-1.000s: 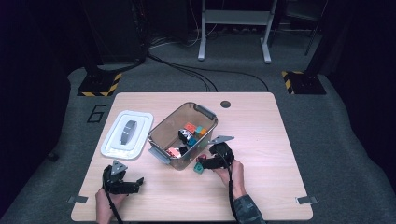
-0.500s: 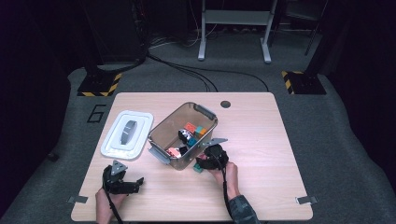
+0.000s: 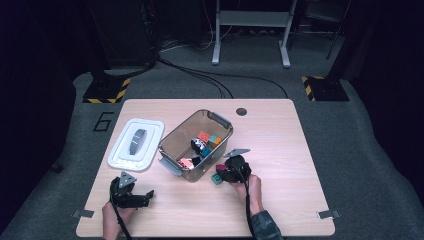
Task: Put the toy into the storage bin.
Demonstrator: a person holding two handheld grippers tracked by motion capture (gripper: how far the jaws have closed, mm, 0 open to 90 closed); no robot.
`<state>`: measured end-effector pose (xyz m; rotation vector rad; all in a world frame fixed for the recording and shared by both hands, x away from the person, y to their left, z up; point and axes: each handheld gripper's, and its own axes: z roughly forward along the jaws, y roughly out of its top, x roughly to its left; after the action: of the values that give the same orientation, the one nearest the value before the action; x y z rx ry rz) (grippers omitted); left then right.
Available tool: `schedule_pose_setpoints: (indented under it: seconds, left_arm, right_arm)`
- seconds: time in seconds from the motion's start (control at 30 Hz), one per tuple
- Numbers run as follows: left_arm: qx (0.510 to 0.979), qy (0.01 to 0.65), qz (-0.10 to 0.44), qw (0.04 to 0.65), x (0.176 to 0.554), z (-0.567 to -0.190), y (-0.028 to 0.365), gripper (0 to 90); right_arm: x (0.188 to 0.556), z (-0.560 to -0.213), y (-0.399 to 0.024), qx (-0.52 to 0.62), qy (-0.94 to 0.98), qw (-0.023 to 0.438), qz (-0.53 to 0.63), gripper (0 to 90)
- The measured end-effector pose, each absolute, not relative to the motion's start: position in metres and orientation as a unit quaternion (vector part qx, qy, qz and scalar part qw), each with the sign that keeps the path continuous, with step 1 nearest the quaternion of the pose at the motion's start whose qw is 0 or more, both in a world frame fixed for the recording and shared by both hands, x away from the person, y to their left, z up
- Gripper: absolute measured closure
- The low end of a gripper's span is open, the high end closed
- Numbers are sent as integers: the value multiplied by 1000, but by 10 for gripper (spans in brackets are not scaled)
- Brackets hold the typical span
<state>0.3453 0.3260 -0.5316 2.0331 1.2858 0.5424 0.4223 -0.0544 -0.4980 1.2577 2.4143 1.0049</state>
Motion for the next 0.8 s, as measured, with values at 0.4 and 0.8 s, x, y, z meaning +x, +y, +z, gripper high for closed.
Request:
schedule_pose_setpoints:
  seconds: [0.4,0.8]
  left_arm:
    - [777,493,207,332,345,-532,326,14]
    - [777,493,207,332,345,-532,326,15]
  right_arm:
    - [418,-497,-75,444,819,112,347,482]
    - [423,-495,-73,454,811,128,346,521]
